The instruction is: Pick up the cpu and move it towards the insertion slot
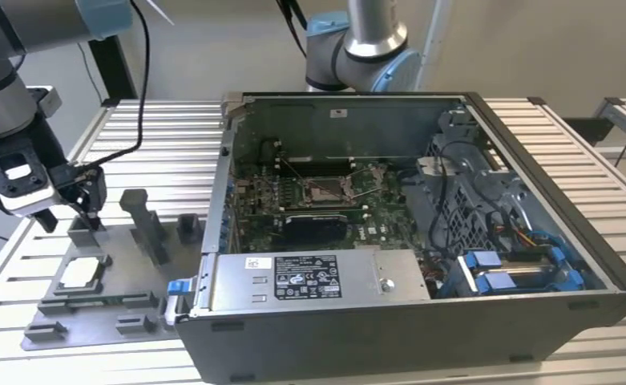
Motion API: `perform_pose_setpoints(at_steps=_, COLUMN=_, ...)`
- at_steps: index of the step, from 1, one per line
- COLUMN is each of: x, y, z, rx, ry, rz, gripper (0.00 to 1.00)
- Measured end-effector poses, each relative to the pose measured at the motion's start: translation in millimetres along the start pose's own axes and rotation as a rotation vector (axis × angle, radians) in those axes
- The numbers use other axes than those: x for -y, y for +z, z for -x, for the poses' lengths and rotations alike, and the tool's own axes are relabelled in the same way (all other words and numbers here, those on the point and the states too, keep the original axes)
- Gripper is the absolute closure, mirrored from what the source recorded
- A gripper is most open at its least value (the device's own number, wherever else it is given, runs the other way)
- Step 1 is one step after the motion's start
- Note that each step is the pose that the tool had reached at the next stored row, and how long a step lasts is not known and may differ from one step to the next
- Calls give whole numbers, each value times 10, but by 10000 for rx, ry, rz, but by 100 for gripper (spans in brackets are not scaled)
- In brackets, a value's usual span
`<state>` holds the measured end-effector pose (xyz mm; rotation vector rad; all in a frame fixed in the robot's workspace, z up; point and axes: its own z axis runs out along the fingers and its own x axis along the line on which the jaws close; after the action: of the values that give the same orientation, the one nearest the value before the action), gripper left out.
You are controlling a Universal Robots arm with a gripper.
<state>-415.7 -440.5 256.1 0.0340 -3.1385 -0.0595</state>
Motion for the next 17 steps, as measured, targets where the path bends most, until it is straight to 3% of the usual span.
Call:
perform_pose_setpoints(at_steps=10, x=146, y=83, z=-35, rx=-18, ry=0, rz=2, gripper=0)
perform_pose_setpoints(at_steps=17, x=196, y=112, z=-65, rx=-21, ry=2, rz=2, gripper=0)
